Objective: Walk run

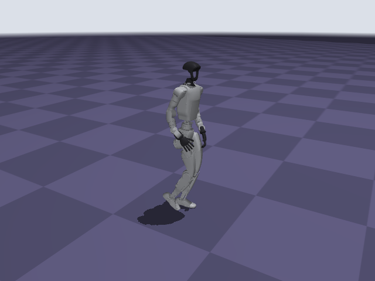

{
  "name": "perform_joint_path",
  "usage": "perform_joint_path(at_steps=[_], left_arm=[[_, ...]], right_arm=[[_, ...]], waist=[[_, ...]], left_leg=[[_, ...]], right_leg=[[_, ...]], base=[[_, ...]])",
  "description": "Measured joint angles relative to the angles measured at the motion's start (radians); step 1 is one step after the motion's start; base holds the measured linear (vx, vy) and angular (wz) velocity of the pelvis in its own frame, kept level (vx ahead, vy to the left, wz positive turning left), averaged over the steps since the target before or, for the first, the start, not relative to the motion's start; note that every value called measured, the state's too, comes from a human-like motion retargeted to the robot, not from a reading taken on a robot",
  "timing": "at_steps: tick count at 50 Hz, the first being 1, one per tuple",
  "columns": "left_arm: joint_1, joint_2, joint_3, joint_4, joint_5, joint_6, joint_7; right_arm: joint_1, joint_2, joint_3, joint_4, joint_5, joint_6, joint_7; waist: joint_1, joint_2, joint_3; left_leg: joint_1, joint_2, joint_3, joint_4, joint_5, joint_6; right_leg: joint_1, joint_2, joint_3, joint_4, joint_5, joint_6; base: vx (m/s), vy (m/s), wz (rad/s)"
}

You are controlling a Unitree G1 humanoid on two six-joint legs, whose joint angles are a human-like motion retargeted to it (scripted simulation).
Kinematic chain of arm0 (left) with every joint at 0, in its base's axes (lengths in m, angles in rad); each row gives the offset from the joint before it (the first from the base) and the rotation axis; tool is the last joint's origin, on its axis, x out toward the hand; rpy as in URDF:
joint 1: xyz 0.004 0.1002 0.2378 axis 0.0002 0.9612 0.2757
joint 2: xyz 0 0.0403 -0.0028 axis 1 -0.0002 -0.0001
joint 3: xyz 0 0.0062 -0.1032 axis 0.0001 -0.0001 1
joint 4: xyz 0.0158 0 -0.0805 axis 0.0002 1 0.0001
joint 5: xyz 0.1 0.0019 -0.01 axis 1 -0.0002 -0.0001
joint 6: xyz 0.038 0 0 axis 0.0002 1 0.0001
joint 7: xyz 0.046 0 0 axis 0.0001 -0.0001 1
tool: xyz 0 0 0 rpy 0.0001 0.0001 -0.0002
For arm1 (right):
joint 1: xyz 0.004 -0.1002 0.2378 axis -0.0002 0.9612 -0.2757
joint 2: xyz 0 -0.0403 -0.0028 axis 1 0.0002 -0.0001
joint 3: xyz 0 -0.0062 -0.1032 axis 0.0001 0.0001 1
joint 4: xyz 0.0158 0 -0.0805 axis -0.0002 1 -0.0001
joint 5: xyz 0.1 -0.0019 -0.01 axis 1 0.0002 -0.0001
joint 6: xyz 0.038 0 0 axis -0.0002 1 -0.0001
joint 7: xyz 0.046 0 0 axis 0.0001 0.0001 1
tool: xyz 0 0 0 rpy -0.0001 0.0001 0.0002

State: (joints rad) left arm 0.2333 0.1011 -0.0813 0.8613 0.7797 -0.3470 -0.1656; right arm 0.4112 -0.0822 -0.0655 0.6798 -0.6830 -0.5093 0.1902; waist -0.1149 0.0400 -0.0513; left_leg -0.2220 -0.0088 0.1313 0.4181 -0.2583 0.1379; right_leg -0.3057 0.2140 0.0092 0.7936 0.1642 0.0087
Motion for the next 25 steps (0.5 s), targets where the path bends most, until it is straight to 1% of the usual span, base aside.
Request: perform_joint_path(at_steps=[2,3,5,7,8,9,10,11,12,13,14,15,17,18,19,20,22,23,25], left_arm=[[0.014,0.000,-0.047,-0.001,-0.011,-0.019,0.005],[0.021,0.006,-0.070,-0.009,-0.004,-0.026,0.005],[0.034,0.022,-0.105,-0.028,0.027,-0.034,0.001],[0.039,0.036,-0.122,-0.044,0.065,-0.026,0.001],[0.039,0.039,-0.125,-0.051,0.081,-0.017,0.000],[0.037,0.041,-0.127,-0.054,0.088,-0.009,-0.001],[0.035,0.041,-0.128,-0.055,0.089,-0.001,-0.003],[0.028,0.035,-0.131,-0.050,0.076,0.003,-0.008],[0.026,0.030,-0.123,-0.042,0.069,0.005,-0.015],[0.035,0.024,-0.095,-0.027,0.077,-0.001,-0.028],[0.035,0.018,-0.078,-0.005,0.101,-0.002,-0.034],[0.029,0.011,-0.068,0.019,0.134,-0.002,-0.038],[0.022,0.007,-0.051,0.033,0.158,0.018,-0.023],[0.035,0.014,-0.042,0.023,0.157,0.014,-0.012],[0.046,0.018,-0.040,0.010,0.151,0.001,0.004],[0.058,0.022,-0.043,-0.006,0.142,-0.016,0.022],[0.076,0.021,-0.035,-0.022,0.104,-0.059,0.086],[0.081,0.016,-0.026,-0.028,0.079,-0.075,0.112],[0.086,0.011,-0.008,-0.036,0.030,-0.103,0.144]], right_arm=[[0.020,0.003,-0.020,-0.033,0.042,-0.033,-0.058],[0.026,0.004,-0.028,-0.046,0.066,-0.049,-0.082],[0.036,0.003,-0.038,-0.070,0.098,-0.072,-0.114],[0.033,-0.005,-0.043,-0.087,0.101,-0.070,-0.139],[0.025,-0.011,-0.039,-0.092,0.091,-0.062,-0.151],[0.018,-0.015,-0.033,-0.097,0.077,-0.054,-0.158],[0.011,-0.018,-0.025,-0.104,0.060,-0.047,-0.162],[0.003,-0.025,-0.020,-0.110,0.045,-0.035,-0.160],[-0.001,-0.031,-0.008,-0.112,0.032,-0.025,-0.156],[0.004,-0.035,0.017,-0.106,0.022,-0.016,-0.148],[-0.001,-0.030,0.011,-0.088,0.018,-0.016,-0.131],[-0.011,-0.020,-0.011,-0.064,0.017,-0.021,-0.109],[-0.045,-0.016,-0.014,-0.011,0.033,0.001,-0.025],[-0.052,-0.016,0.008,0.016,0.032,0.024,0.009],[-0.054,-0.020,0.015,0.035,0.029,0.037,0.029],[-0.053,-0.027,0.014,0.051,0.026,0.045,0.042],[-0.055,-0.029,0.010,0.078,0.028,0.041,0.036],[-0.049,-0.033,0.016,0.084,0.027,0.034,0.031],[-0.036,-0.042,0.034,0.092,0.021,0.020,0.025]], waist=[[-0.047,0.041,-0.002],[-0.075,0.056,-0.005],[-0.135,0.070,-0.008],[-0.176,0.071,-0.007],[-0.175,0.068,-0.004],[-0.172,0.064,0.001],[-0.168,0.061,0.007],[-0.176,0.051,0.001],[-0.177,0.039,-0.009],[-0.161,0.024,-0.025],[-0.156,0.025,-0.025],[-0.156,0.035,-0.017],[-0.127,0.005,-0.036],[-0.091,-0.014,-0.048],[-0.071,-0.026,-0.053],[-0.058,-0.036,-0.056],[-0.040,-0.048,-0.052],[-0.021,-0.063,-0.056],[0.042,-0.089,-0.066]], left_leg=[[0.086,-0.007,-0.013,-0.089,0.099,-0.042],[0.124,-0.013,-0.018,-0.127,0.160,-0.067],[0.200,-0.022,-0.007,-0.179,0.289,-0.117],[0.271,-0.027,0.022,-0.205,0.427,-0.174],[0.305,-0.036,0.024,-0.210,0.490,-0.217],[0.327,-0.047,0.006,-0.193,0.551,-0.274],[0.345,-0.059,-0.022,-0.166,0.611,-0.337],[0.323,-0.103,-0.033,-0.096,0.673,-0.375],[0.296,-0.133,-0.018,-0.012,0.727,-0.400],[0.257,-0.138,0.052,0.103,0.768,-0.400],[0.203,-0.137,0.031,0.236,0.779,-0.400],[0.140,-0.134,-0.035,0.379,0.774,-0.400],[0.014,-0.104,-0.067,0.538,0.602,-0.388],[-0.029,-0.070,-0.042,0.557,0.533,-0.354],[-0.069,-0.062,-0.035,0.541,0.482,-0.293],[-0.108,-0.065,-0.038,0.507,0.441,-0.219],[-0.182,-0.030,-0.022,0.410,0.356,-0.123],[-0.202,-0.024,0.007,0.322,0.335,-0.095],[-0.227,-0.056,0.014,0.115,0.309,-0.064]], right_leg=[[-0.066,-0.046,-0.015,-0.137,-0.072,-0.003],[-0.089,-0.077,-0.030,-0.232,-0.088,-0.001],[-0.117,-0.128,-0.074,-0.440,-0.130,-0.018],[-0.111,-0.122,-0.039,-0.621,-0.215,-0.009],[-0.097,-0.121,-0.025,-0.690,-0.234,0.019],[-0.088,-0.124,-0.040,-0.714,-0.198,-0.017],[-0.082,-0.129,-0.069,-0.716,-0.134,-0.086],[-0.094,-0.177,-0.150,-0.667,-0.116,-0.158],[-0.103,-0.188,-0.147,-0.605,-0.124,-0.213],[-0.107,-0.124,0.024,-0.517,-0.187,-0.237],[-0.114,-0.117,0.077,-0.439,-0.243,-0.226],[-0.123,-0.139,0.071,-0.367,-0.295,-0.197],[-0.041,-0.154,0.032,-0.400,-0.327,-0.222],[0.011,-0.120,0.044,-0.446,-0.315,-0.257],[0.055,-0.099,0.073,-0.482,-0.301,-0.269],[0.094,-0.084,0.109,-0.513,-0.285,-0.270],[0.165,-0.087,0.038,-0.583,-0.191,-0.255],[0.200,-0.099,-0.001,-0.615,-0.138,-0.237],[0.274,-0.100,-0.016,-0.669,-0.030,-0.195]], base=[[1.47,-0.09,0.40],[1.29,-0.06,0.73],[1.06,-0.04,0.79],[1.26,-0.19,0.32],[1.14,-0.17,-0.38],[1.17,-0.18,-0.66],[1.35,-0.07,-0.24],[1.40,0.01,-0.04],[1.41,-0.04,-0.24],[1.44,-0.22,-0.23],[1.43,-0.30,0.27],[1.32,-0.37,0.73],[1.20,-0.59,-0.27],[1.17,-0.56,-1.14],[1.19,-0.36,-0.91],[1.10,-0.19,0.01],[1.11,-0.25,0.31],[1.29,-0.32,-0.21],[1.36,-0.30,-0.80]])
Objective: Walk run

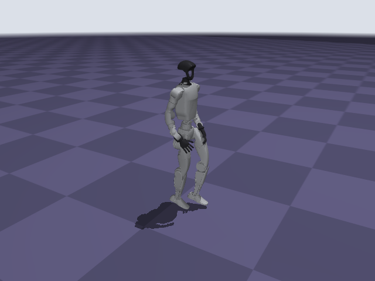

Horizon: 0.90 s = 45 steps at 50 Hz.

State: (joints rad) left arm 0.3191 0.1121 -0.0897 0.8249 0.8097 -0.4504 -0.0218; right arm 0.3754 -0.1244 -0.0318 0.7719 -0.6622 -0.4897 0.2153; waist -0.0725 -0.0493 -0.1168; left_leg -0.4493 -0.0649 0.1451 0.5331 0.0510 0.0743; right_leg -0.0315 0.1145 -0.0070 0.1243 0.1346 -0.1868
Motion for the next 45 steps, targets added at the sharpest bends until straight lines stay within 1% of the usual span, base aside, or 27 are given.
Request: perform_joint_path(at_steps=[2,3,5,6,7,8,10,11,12,13,14,15,17,20,22,25,27,28,29,30,32,33,34,36,39,42,45], left_arm=[[-0.009,0.002,0.003,-0.002,-0.031,0.008,0.004],[-0.016,0.003,0.001,-0.006,-0.033,0.027,-0.005],[-0.037,0.011,-0.006,-0.021,-0.014,0.066,-0.040],[-0.046,0.014,-0.008,-0.030,0.007,0.082,-0.052],[-0.054,0.018,-0.012,-0.038,0.030,0.098,-0.058],[-0.059,0.022,-0.018,-0.045,0.056,0.116,-0.055],[-0.053,0.022,-0.034,-0.033,0.098,0.128,-0.022],[-0.072,0.024,-0.011,-0.011,0.118,0.119,-0.018],[-0.090,0.028,0.004,0.011,0.133,0.115,-0.024],[-0.104,0.033,0.000,0.031,0.140,0.121,-0.047],[-0.111,0.034,-0.007,0.047,0.143,0.128,-0.075],[-0.116,0.033,-0.017,0.060,0.142,0.135,-0.106],[-0.124,0.034,-0.031,0.066,0.120,0.124,-0.134],[-0.110,0.046,-0.076,0.040,0.089,0.099,-0.112],[-0.098,0.060,-0.100,0.017,0.091,0.089,-0.094],[-0.087,0.078,-0.111,-0.003,0.117,0.089,-0.085],[-0.089,0.087,-0.121,0.008,0.121,0.092,-0.099],[-0.093,0.091,-0.129,0.018,0.117,0.089,-0.110],[-0.089,0.097,-0.122,0.025,0.119,0.079,-0.125],[-0.081,0.104,-0.109,0.031,0.123,0.065,-0.141],[-0.076,0.097,-0.096,0.042,0.172,0.063,-0.139],[-0.086,0.082,-0.082,0.052,0.190,0.075,-0.131],[-0.083,0.068,-0.069,0.055,0.194,0.080,-0.127],[-0.062,0.048,-0.054,0.050,0.172,0.079,-0.118],[-0.036,0.028,-0.045,0.023,0.095,0.057,-0.066],[-0.031,0.029,-0.027,-0.013,0.018,0.018,-0.016],[-0.047,0.034,-0.028,-0.024,-0.021,0.013,-0.019]], right_arm=[[0.013,0.001,-0.003,0.011,-0.018,0.002,-0.010],[0.017,0.003,-0.006,0.016,-0.025,0.011,-0.016],[0.020,0.012,-0.009,0.023,-0.022,0.030,-0.017],[0.019,0.013,-0.006,0.020,-0.010,0.033,-0.008],[0.019,0.014,-0.002,0.014,0.002,0.034,0.004],[0.020,0.014,0.001,0.003,0.015,0.030,0.020],[0.029,0.013,0.004,-0.004,-0.001,0.003,0.023],[0.008,0.019,0.004,-0.006,-0.027,-0.005,0.000],[-0.009,0.028,0.000,-0.008,-0.052,-0.007,-0.025],[-0.021,0.043,-0.010,-0.013,-0.079,0.004,-0.055],[-0.022,0.055,-0.020,-0.022,-0.097,0.008,-0.078],[-0.018,0.064,-0.030,-0.033,-0.110,0.008,-0.099],[-0.003,0.074,-0.038,-0.055,-0.093,-0.013,-0.153],[0.022,0.074,-0.056,-0.087,-0.036,-0.063,-0.236],[0.030,0.062,-0.066,-0.107,-0.009,-0.091,-0.266],[0.023,0.037,-0.067,-0.118,0.010,-0.099,-0.274],[0.015,0.024,-0.057,-0.117,0.007,-0.073,-0.242],[0.013,0.017,-0.049,-0.120,0.009,-0.063,-0.213],[0.013,0.011,-0.029,-0.121,0.014,-0.054,-0.188],[0.015,0.006,-0.002,-0.123,0.021,-0.046,-0.164],[0.001,0.010,-0.019,-0.111,0.019,-0.053,-0.143],[-0.016,0.003,-0.038,-0.105,0.013,-0.061,-0.133],[-0.022,-0.003,-0.038,-0.099,0.007,-0.058,-0.131],[-0.025,-0.014,-0.029,-0.082,-0.007,-0.044,-0.128],[-0.019,-0.017,-0.028,-0.061,-0.016,-0.038,-0.118],[-0.003,-0.020,-0.009,-0.058,-0.014,-0.043,-0.116],[0.014,-0.019,-0.012,-0.054,-0.033,-0.046,-0.122]], waist=[[0.056,-0.013,0.001],[0.084,-0.021,0.006],[0.112,-0.031,0.017],[0.131,-0.034,0.023],[0.135,-0.040,0.026],[0.107,-0.051,0.023],[0.020,-0.080,0.038],[-0.017,-0.065,0.046],[-0.037,-0.039,0.049],[-0.024,0.012,0.039],[-0.019,0.045,0.035],[-0.019,0.068,0.032],[-0.029,0.095,0.035],[-0.090,0.133,0.031],[-0.140,0.133,0.029],[-0.170,0.111,0.035],[-0.176,0.104,0.049],[-0.190,0.105,0.053],[-0.188,0.098,0.049],[-0.177,0.088,0.039],[-0.141,0.139,0.073],[-0.146,0.129,0.067],[-0.144,0.112,0.056],[-0.126,0.078,0.041],[-0.072,0.040,0.039],[0.024,0.003,0.029],[0.114,0.007,0.034]], left_leg=[[0.008,-0.055,-0.050,-0.204,-0.038,0.011],[0.012,-0.071,-0.065,-0.285,-0.056,-0.002],[0.023,-0.046,0.009,-0.378,-0.054,-0.015],[0.022,-0.036,0.048,-0.365,0.042,0.056],[0.025,-0.040,0.066,-0.333,0.057,0.114],[0.039,-0.069,0.041,-0.265,-0.088,0.146],[0.051,-0.192,-0.136,-0.115,-0.212,0.145],[0.052,-0.154,-0.110,-0.067,-0.242,0.134],[0.061,-0.100,-0.085,-0.037,-0.269,0.120],[0.088,-0.014,-0.064,-0.044,-0.289,0.103],[0.125,0.031,-0.053,-0.062,-0.299,0.088],[0.167,0.056,-0.047,-0.085,-0.303,0.076],[0.251,0.061,-0.052,-0.167,-0.245,0.049],[0.364,0.076,-0.047,-0.272,-0.094,-0.008],[0.432,0.070,-0.033,-0.305,0.015,-0.046],[0.535,0.053,0.006,-0.325,0.174,-0.098],[0.576,0.044,-0.022,-0.255,0.276,-0.155],[0.571,0.041,-0.060,-0.176,0.335,-0.194],[0.543,0.025,-0.070,-0.069,0.394,-0.234],[0.503,0.002,-0.066,0.054,0.455,-0.275],[0.377,0.062,-0.109,0.375,0.472,-0.292],[0.310,0.031,-0.155,0.435,0.471,-0.302],[0.261,0.024,-0.145,0.466,0.422,-0.272],[0.179,0.025,-0.093,0.467,0.279,-0.167],[0.055,-0.003,-0.065,0.345,0.096,-0.040],[0.004,0.011,0.039,0.065,0.005,0.037],[0.018,-0.057,0.025,-0.255,-0.047,0.083]], right_leg=[[0.070,0.014,-0.008,-0.031,0.104,0.035],[0.103,0.011,-0.025,-0.032,0.149,0.056],[0.152,0.016,-0.041,-0.004,0.238,0.106],[0.163,0.020,-0.027,0.038,0.292,0.146],[0.159,0.023,-0.017,0.105,0.340,0.192],[0.126,0.025,-0.017,0.222,0.377,0.253],[0.043,0.019,-0.060,0.559,0.389,0.343],[-0.011,0.046,-0.050,0.652,0.389,0.369],[-0.061,0.077,-0.045,0.710,0.378,0.369],[-0.104,0.112,-0.051,0.695,0.344,0.320],[-0.147,0.113,-0.067,0.693,0.294,0.266],[-0.190,0.099,-0.090,0.696,0.236,0.210],[-0.266,0.076,-0.078,0.649,0.107,0.177],[-0.336,-0.012,-0.096,0.434,-0.015,0.200],[-0.362,-0.056,-0.079,0.235,-0.067,0.214],[-0.351,-0.060,0.057,-0.014,-0.173,0.211],[-0.338,-0.081,0.043,-0.037,-0.085,0.146],[-0.335,-0.077,0.014,-0.011,-0.103,0.064],[-0.329,-0.063,0.005,0.047,-0.121,0.021],[-0.322,-0.043,0.007,0.122,-0.139,-0.002],[-0.289,0.039,0.088,0.206,-0.237,0.012],[-0.281,0.004,0.066,0.214,-0.256,0.022],[-0.257,-0.017,0.056,0.204,-0.268,0.018],[-0.195,-0.030,0.048,0.164,-0.266,0.000],[-0.106,-0.039,0.031,0.086,-0.195,0.010],[-0.018,-0.051,-0.029,0.009,-0.089,0.056],[0.067,-0.013,-0.046,-0.024,0.001,0.098]], base=[[1.27,-0.24,-0.82],[1.01,-0.21,-0.72],[1.03,-0.22,-0.60],[1.40,-0.24,-0.60],[1.35,-0.25,-0.20],[1.17,-0.22,0.58],[1.34,-0.25,1.08],[1.40,-0.35,0.40],[1.15,-0.36,-0.56],[1.04,-0.29,-0.90],[1.00,-0.24,-0.98],[1.08,-0.23,-0.65],[1.21,-0.21,-0.23],[1.14,-0.15,0.51],[1.13,-0.22,0.67],[1.01,-0.24,0.06],[1.26,-0.34,0.04],[1.32,-0.41,0.13],[1.22,-0.46,-0.26],[1.19,-0.45,-0.57],[1.10,-0.34,0.04],[0.84,-0.21,0.57],[0.81,-0.20,0.44],[1.00,-0.21,-0.03],[0.98,-0.22,-0.15],[1.04,-0.27,-0.78],[0.87,-0.16,-0.62]])
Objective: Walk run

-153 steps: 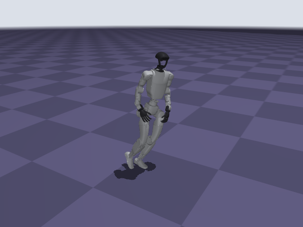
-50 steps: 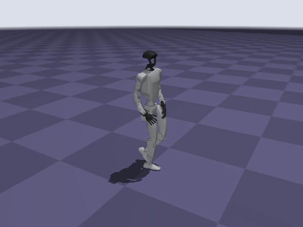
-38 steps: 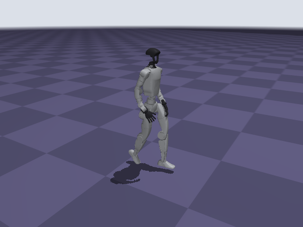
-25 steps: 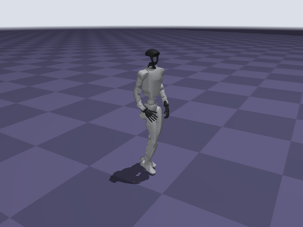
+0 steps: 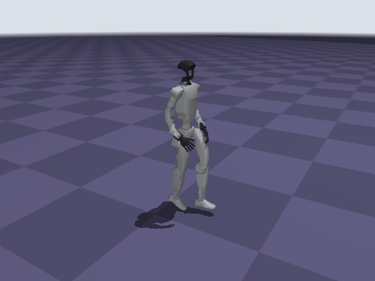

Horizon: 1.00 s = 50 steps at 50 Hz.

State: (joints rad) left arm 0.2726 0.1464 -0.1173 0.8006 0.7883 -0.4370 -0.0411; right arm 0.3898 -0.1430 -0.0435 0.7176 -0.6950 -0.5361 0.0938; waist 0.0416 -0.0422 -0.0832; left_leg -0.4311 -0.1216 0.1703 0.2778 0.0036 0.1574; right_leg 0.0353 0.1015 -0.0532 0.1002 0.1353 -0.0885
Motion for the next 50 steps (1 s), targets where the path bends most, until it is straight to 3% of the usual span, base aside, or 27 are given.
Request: perform_joint_path(at_steps=[2,3,5,7,8,10,12,13,17,20,22,25,27,28,30,31,32,35,37,40,43,45,47,48,50], left_arm=[[-0.017,-0.001,0.001,0.003,0.003,0.030,-0.042],[-0.024,-0.002,-0.001,0.008,0.008,0.048,-0.066],[-0.035,0.000,-0.007,0.017,0.026,0.078,-0.098],[-0.039,0.005,-0.002,0.026,0.052,0.100,-0.088],[-0.038,-0.007,0.009,0.040,0.069,0.094,-0.077],[-0.051,-0.020,0.064,0.069,0.062,0.062,-0.129],[-0.063,-0.024,0.042,0.078,0.049,0.097,-0.172],[-0.063,-0.023,0.019,0.072,0.057,0.105,-0.187],[-0.033,-0.013,-0.020,0.049,0.155,0.114,-0.163],[-0.012,-0.008,-0.056,0.034,0.169,0.102,-0.128],[-0.011,-0.003,-0.074,0.029,0.174,0.095,-0.120],[-0.021,0.003,-0.085,0.034,0.174,0.103,-0.118],[-0.038,0.004,-0.098,0.037,0.168,0.108,-0.129],[-0.045,0.006,-0.096,0.034,0.163,0.110,-0.138],[-0.031,0.006,-0.060,0.039,0.191,0.092,-0.148],[-0.031,0.000,-0.046,0.048,0.224,0.082,-0.146],[-0.029,-0.008,-0.035,0.057,0.251,0.078,-0.140],[-0.005,-0.040,-0.024,0.078,0.254,0.092,-0.106],[0.008,-0.048,-0.037,0.069,0.217,0.095,-0.074],[0.010,-0.053,-0.018,0.028,0.157,0.076,-0.011],[-0.003,-0.043,-0.018,0.033,0.126,0.046,-0.017],[-0.027,-0.041,-0.030,0.049,0.113,0.062,-0.043],[-0.047,-0.040,-0.040,0.061,0.115,0.084,-0.071],[-0.052,-0.042,-0.045,0.070,0.125,0.085,-0.084],[-0.056,-0.048,-0.048,0.099,0.152,0.076,-0.104]], right_arm=[[0.001,0.000,0.001,0.011,-0.016,0.003,0.005],[0.000,0.000,0.003,0.018,-0.019,0.004,0.012],[-0.003,0.001,0.011,0.035,-0.003,0.002,0.027],[-0.020,0.008,0.020,0.063,0.039,-0.007,0.043],[-0.034,0.013,0.025,0.084,0.045,-0.009,0.047],[-0.066,0.023,0.011,0.106,0.018,0.026,0.079],[-0.083,0.027,0.008,0.087,-0.021,0.066,0.110],[-0.079,0.018,0.001,0.066,-0.042,0.073,0.104],[-0.037,0.016,-0.022,-0.001,-0.051,0.020,-0.069],[-0.009,0.048,-0.054,-0.016,0.033,-0.042,-0.139],[-0.003,0.056,-0.074,-0.017,0.074,-0.051,-0.161],[-0.001,0.056,-0.079,-0.007,0.078,-0.012,-0.161],[-0.002,0.055,-0.080,-0.002,0.077,0.018,-0.109],[-0.002,0.054,-0.071,-0.002,0.088,0.030,-0.074],[0.024,0.053,-0.020,0.005,0.096,0.043,-0.026],[0.026,0.048,-0.028,0.017,0.091,0.050,-0.005],[0.025,0.044,-0.041,0.028,0.084,0.060,0.018],[0.025,0.048,-0.080,0.052,0.074,0.100,0.076],[0.029,0.039,-0.096,0.061,0.108,0.103,0.074],[0.053,0.023,-0.076,0.061,0.134,0.079,0.054],[0.067,0.019,-0.072,0.064,0.122,0.070,0.056],[0.052,0.016,-0.081,0.066,0.102,0.075,0.082],[0.023,0.007,-0.079,0.062,0.091,0.085,0.122],[0.009,0.001,-0.075,0.060,0.087,0.093,0.139],[-0.020,-0.003,-0.071,0.071,0.064,0.117,0.149]], waist=[[0.039,0.006,0.009],[0.041,0.009,0.009],[0.068,0.007,0.002],[0.033,0.005,-0.022],[0.013,0.002,-0.011],[-0.015,0.018,0.008],[-0.005,0.099,-0.009],[-0.023,0.136,-0.015],[-0.035,0.167,-0.038],[-0.113,0.180,-0.055],[-0.158,0.167,-0.057],[-0.179,0.143,-0.056],[-0.220,0.119,-0.044],[-0.230,0.126,-0.051],[-0.222,0.124,-0.070],[-0.187,0.112,-0.081],[-0.156,0.099,-0.088],[-0.112,0.069,-0.102],[-0.116,0.062,-0.101],[-0.055,0.031,-0.107],[-0.018,0.032,-0.122],[0.005,0.032,-0.115],[0.039,0.032,-0.099],[0.036,0.049,-0.096],[-0.009,0.093,-0.091]], left_leg=[[0.016,-0.013,0.021,-0.123,-0.005,-0.057],[0.026,-0.003,0.085,-0.148,0.013,-0.039],[0.038,0.039,0.220,-0.120,0.194,0.104],[0.055,0.028,0.094,-0.017,-0.046,0.104],[0.019,-0.042,-0.048,0.076,-0.086,0.104],[-0.004,0.003,-0.009,0.218,-0.149,0.101],[0.072,0.104,0.040,0.195,-0.189,0.093],[0.115,0.103,0.006,0.169,-0.202,0.093],[0.221,0.054,-0.060,0.052,-0.133,0.061],[0.288,0.038,-0.108,-0.005,-0.043,0.026],[0.321,0.001,-0.173,-0.007,0.003,0.009],[0.351,-0.024,-0.224,0.054,0.057,-0.027],[0.326,-0.070,-0.304,0.207,0.118,-0.091],[0.275,-0.075,-0.332,0.317,0.147,-0.149],[0.188,-0.051,-0.292,0.539,0.157,-0.271],[0.134,0.001,-0.236,0.627,0.135,-0.284],[0.088,0.047,-0.177,0.698,0.104,-0.275],[0.041,0.123,-0.015,0.688,-0.007,-0.150],[0.018,0.099,0.007,0.581,-0.056,-0.107],[-0.002,0.022,0.034,0.347,-0.116,-0.082],[0.067,0.045,0.202,0.065,-0.152,-0.031],[0.104,0.019,0.256,-0.068,-0.111,0.037],[0.143,0.008,0.253,-0.102,-0.197,0.104],[0.177,0.047,0.269,-0.090,-0.261,0.104],[0.145,0.011,0.004,-0.002,-0.327,0.104]], right_leg=[[0.054,0.024,-0.002,0.015,0.053,0.031],[0.075,0.033,-0.014,0.032,0.085,0.055],[0.110,0.049,-0.030,0.085,0.192,0.116],[0.068,0.077,-0.078,0.244,0.340,0.217],[0.016,0.070,-0.078,0.418,0.376,0.282],[-0.090,0.090,-0.031,0.706,0.388,0.348],[-0.171,0.195,0.065,0.739,0.335,0.335],[-0.217,0.192,0.060,0.757,0.255,0.304],[-0.322,0.005,0.053,0.632,0.015,0.133],[-0.361,-0.097,0.029,0.367,-0.065,0.086],[-0.355,-0.075,0.185,0.184,-0.124,0.052],[-0.295,-0.064,0.507,0.010,-0.144,0.100],[-0.279,-0.103,0.443,0.018,-0.082,0.177],[-0.291,-0.106,0.347,0.060,-0.169,0.127],[-0.297,-0.111,0.167,0.152,-0.239,0.061],[-0.290,-0.079,0.243,0.178,-0.276,0.065],[-0.281,-0.062,0.274,0.194,-0.301,0.063],[-0.214,-0.105,0.110,0.134,-0.280,0.027],[-0.154,-0.131,-0.011,0.068,-0.227,0.042],[-0.077,-0.159,-0.106,-0.002,-0.142,0.123],[-0.020,-0.134,-0.206,-0.015,-0.079,0.209],[0.011,-0.128,-0.251,0.009,-0.039,0.271],[0.021,-0.112,-0.247,0.087,0.036,0.319],[0.006,-0.095,-0.234,0.158,0.096,0.342],[-0.076,0.001,-0.157,0.341,0.207,0.315]], base=[[1.02,-0.16,-0.28],[1.09,-0.25,-0.09],[1.20,-0.45,-0.21],[1.30,-0.39,0.40],[0.96,-0.01,0.50],[0.74,0.05,0.12],[0.91,0.12,0.28],[0.87,0.25,0.71],[0.75,0.10,0.73],[0.81,-0.02,2.01],[0.65,-0.11,2.34],[0.68,-0.22,2.05],[0.70,-0.32,2.71],[0.73,-0.44,2.46],[0.74,-0.53,1.79],[0.63,-0.41,1.50],[0.44,-0.22,1.45],[0.53,-0.10,1.54],[0.67,0.01,2.06],[0.70,0.02,1.32],[0.73,0.10,1.69],[0.70,0.19,1.51],[0.75,0.18,0.92],[0.76,0.21,1.36],[0.73,0.22,1.86]])
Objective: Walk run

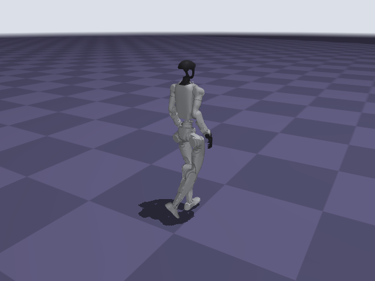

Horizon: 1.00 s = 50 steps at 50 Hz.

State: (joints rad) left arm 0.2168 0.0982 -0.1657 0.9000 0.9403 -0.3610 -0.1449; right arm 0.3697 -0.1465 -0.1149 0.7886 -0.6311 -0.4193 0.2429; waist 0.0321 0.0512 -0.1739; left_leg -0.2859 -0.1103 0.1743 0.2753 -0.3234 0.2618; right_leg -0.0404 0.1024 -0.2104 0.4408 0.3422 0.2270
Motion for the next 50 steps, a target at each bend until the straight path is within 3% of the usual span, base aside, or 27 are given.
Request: perform_joint_path(at_steps=[2,3,6,7,10,15,18,21,23,25,27,30,35,38,40,41,43,45,47,50], left_arm=[[-0.011,-0.008,0.032,0.014,0.039,-0.008,-0.038],[-0.015,-0.010,0.039,0.016,0.060,-0.005,-0.061],[-0.018,-0.009,0.025,0.007,0.121,-0.012,-0.113],[-0.016,-0.009,0.017,0.001,0.130,-0.013,-0.117],[-0.004,-0.012,-0.012,-0.007,0.114,-0.007,-0.092],[0.017,-0.014,-0.009,0.003,0.084,0.011,-0.099],[0.027,-0.016,0.000,-0.012,0.051,0.022,-0.120],[0.058,-0.001,0.034,-0.034,0.028,0.005,-0.132],[0.055,-0.003,0.077,-0.022,0.057,-0.021,-0.133],[0.047,-0.019,0.099,-0.008,0.067,-0.019,-0.100],[0.064,-0.028,0.091,-0.013,0.028,-0.014,-0.056],[0.085,-0.030,0.074,-0.048,-0.045,-0.043,0.014],[0.089,-0.017,0.085,-0.110,-0.088,-0.078,0.126],[0.078,-0.020,0.085,-0.100,-0.058,-0.029,0.091],[0.062,-0.027,0.089,-0.081,-0.030,0.024,0.029],[0.059,-0.024,0.087,-0.079,-0.020,0.040,0.006],[0.055,-0.016,0.090,-0.079,-0.015,0.048,-0.018],[0.039,-0.007,0.118,-0.065,-0.030,0.028,-0.032],[0.031,-0.011,0.130,-0.041,-0.025,0.040,-0.034],[0.006,-0.016,0.112,-0.009,0.006,0.063,-0.031]], right_arm=[[-0.032,0.004,-0.009,0.004,-0.049,0.019,0.004],[-0.035,0.007,0.001,-0.004,-0.058,0.029,-0.001],[-0.005,0.017,0.024,-0.032,-0.016,0.000,-0.060],[0.007,0.021,0.027,-0.042,0.002,-0.020,-0.086],[0.037,0.041,0.015,-0.070,0.034,-0.070,-0.171],[0.046,0.032,0.021,-0.103,0.058,-0.111,-0.261],[0.036,-0.003,0.034,-0.086,0.018,-0.097,-0.226],[0.041,-0.015,0.073,-0.040,0.028,-0.093,-0.172],[0.022,-0.023,0.094,-0.002,0.074,-0.103,-0.138],[-0.013,-0.059,0.091,0.027,0.084,-0.084,-0.081],[-0.035,-0.067,0.080,0.055,0.053,-0.040,-0.022],[-0.044,-0.075,0.052,0.057,0.054,-0.017,0.014],[-0.008,-0.090,0.097,0.036,0.141,-0.110,-0.038],[-0.001,-0.073,0.093,0.051,0.124,-0.113,0.004],[-0.002,-0.067,0.095,0.061,0.107,-0.098,0.044],[0.003,-0.065,0.098,0.059,0.102,-0.096,0.045],[0.020,-0.057,0.109,0.052,0.086,-0.103,0.024],[0.022,-0.042,0.129,0.048,0.052,-0.108,-0.034],[0.022,-0.036,0.136,0.036,0.008,-0.111,-0.090],[0.035,-0.021,0.107,-0.009,-0.032,-0.123,-0.174]], waist=[[-0.037,0.059,0.002],[-0.034,0.075,-0.002],[0.003,0.094,-0.003],[0.013,0.093,0.000],[-0.018,0.083,0.013],[-0.115,0.064,0.048],[-0.106,0.043,0.073],[-0.120,0.042,0.075],[-0.120,0.043,0.079],[-0.064,0.007,0.067],[-0.059,-0.015,0.054],[-0.017,-0.045,0.060],[0.111,-0.097,0.055],[0.114,-0.085,0.053],[0.118,-0.106,0.055],[0.117,-0.114,0.048],[0.107,-0.108,0.050],[0.054,-0.058,0.056],[0.005,0.002,0.046],[0.008,0.042,0.031]], left_leg=[[-0.041,0.056,-0.039,0.066,0.000,0.000],[-0.034,0.079,-0.015,0.080,-0.020,0.000],[0.049,0.079,-0.053,0.014,-0.011,0.000],[0.071,0.067,-0.072,-0.013,0.013,0.000],[0.127,0.030,-0.100,-0.066,0.117,0.000],[0.231,-0.022,-0.216,-0.092,0.303,-0.037],[0.281,-0.044,-0.256,-0.028,0.375,-0.085],[0.247,-0.064,-0.287,0.202,0.519,-0.191],[0.144,-0.068,-0.282,0.435,0.649,-0.314],[0.043,-0.007,-0.134,0.586,0.734,-0.387],[-0.001,0.084,0.036,0.611,0.651,-0.297],[-0.115,0.040,0.072,0.583,0.534,-0.271],[-0.248,0.034,0.170,0.313,0.275,-0.190],[-0.197,0.062,0.314,0.068,0.184,-0.139],[-0.181,0.027,0.323,0.011,0.238,0.000],[-0.142,0.024,0.338,0.024,0.141,0.000],[-0.103,0.040,0.244,0.063,0.047,0.000],[-0.121,-0.021,-0.034,0.117,-0.005,0.000],[-0.046,0.107,0.078,0.130,-0.035,0.000],[0.046,0.085,0.014,0.041,-0.032,0.000]], right_leg=[[-0.126,0.031,0.088,0.247,-0.027,-0.003],[-0.165,0.039,0.126,0.318,-0.081,-0.035],[-0.259,0.042,0.105,0.369,-0.177,-0.260],[-0.284,0.029,0.104,0.361,-0.210,-0.306],[-0.349,-0.042,0.137,0.272,-0.290,-0.272],[-0.335,-0.065,0.328,-0.144,-0.360,-0.157],[-0.269,-0.111,0.482,-0.317,-0.383,-0.166],[-0.226,-0.109,0.436,-0.278,-0.432,-0.207],[-0.201,-0.144,0.324,-0.236,-0.476,-0.196],[-0.177,-0.152,0.309,-0.238,-0.498,-0.211],[-0.116,-0.162,0.257,-0.285,-0.492,-0.224],[-0.042,-0.203,0.105,-0.348,-0.432,-0.211],[0.041,-0.177,0.032,-0.385,-0.354,-0.171],[0.097,-0.115,-0.034,-0.369,-0.312,-0.151],[0.144,-0.107,-0.098,-0.345,-0.242,-0.130],[0.150,-0.110,-0.112,-0.302,-0.169,-0.097],[0.134,-0.071,-0.046,-0.170,0.019,-0.048],[0.049,0.034,0.008,0.022,0.180,-0.088],[-0.068,0.060,0.052,0.259,0.108,-0.090],[-0.211,0.034,0.076,0.380,-0.089,-0.192]], base=[[0.50,0.47,1.36],[0.53,0.32,0.93],[0.53,0.12,1.09],[0.73,0.19,1.56],[0.65,0.15,2.31],[0.68,-0.04,2.35],[0.77,-0.05,1.42],[0.80,-0.23,1.61],[0.77,-0.32,1.85],[0.65,-0.14,0.98],[0.66,-0.05,1.23],[0.65,-0.01,0.97],[0.70,-0.09,0.42],[0.79,-0.12,1.27],[0.93,-0.30,1.03],[0.95,-0.25,0.95],[1.18,-0.15,1.07],[1.12,-0.18,1.42],[1.04,0.03,1.14],[1.01,-0.02,0.73]])
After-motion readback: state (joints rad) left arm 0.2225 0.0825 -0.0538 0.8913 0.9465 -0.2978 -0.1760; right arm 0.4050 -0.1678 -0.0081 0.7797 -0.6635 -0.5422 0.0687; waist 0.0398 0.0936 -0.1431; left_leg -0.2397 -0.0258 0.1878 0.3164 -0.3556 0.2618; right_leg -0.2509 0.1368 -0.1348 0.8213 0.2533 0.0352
